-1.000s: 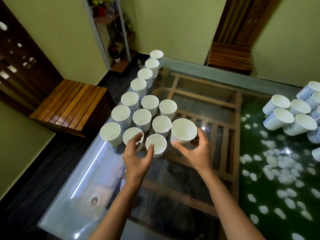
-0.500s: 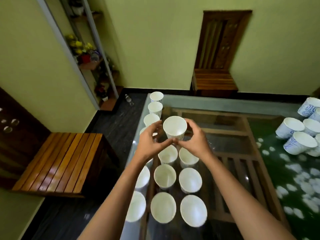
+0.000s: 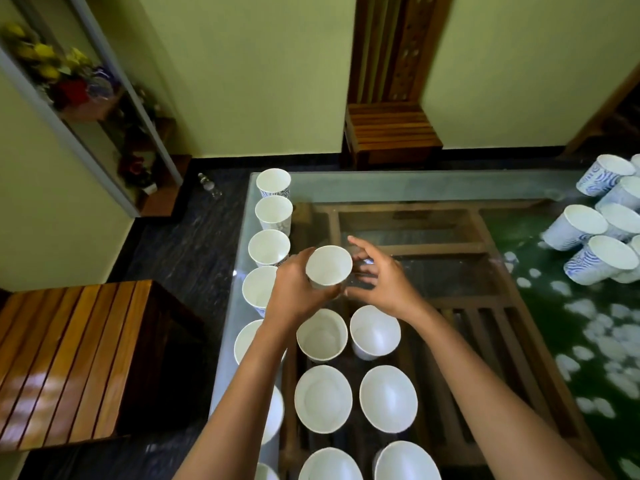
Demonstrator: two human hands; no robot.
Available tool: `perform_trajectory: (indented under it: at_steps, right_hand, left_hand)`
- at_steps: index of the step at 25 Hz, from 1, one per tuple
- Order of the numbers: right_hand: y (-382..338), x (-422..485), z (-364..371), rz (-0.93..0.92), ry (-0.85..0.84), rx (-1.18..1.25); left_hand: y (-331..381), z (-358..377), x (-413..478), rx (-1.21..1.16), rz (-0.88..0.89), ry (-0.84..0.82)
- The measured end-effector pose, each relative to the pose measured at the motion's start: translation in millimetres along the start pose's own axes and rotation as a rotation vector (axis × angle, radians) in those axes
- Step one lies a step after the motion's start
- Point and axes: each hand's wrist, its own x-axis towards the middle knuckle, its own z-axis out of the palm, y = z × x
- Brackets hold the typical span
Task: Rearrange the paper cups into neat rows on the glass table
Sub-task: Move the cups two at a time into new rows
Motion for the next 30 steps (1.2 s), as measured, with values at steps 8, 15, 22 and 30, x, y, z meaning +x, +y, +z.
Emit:
perform_trajectory:
  at_steps: [8,15,22,30]
  right_hand:
    - [3,10,10,0.002,-0.042,-0.055]
    - [4,8,11,0.037,-0.026,-0.067]
    - [-6,-9,3,0.031,-0.011,-0.139]
    - [-43,-116,-16,-0.06,0.113,-0.252]
  left_hand:
    - [-7,3,0,0.166,-0.072,-0.078]
    - [-9,6,1,0.226,-0.14,-0.136]
    - [-1,2,-6,0.233,-0.056,-0.096]
    - [49,-27,-86,0.109,0.119,-0.053]
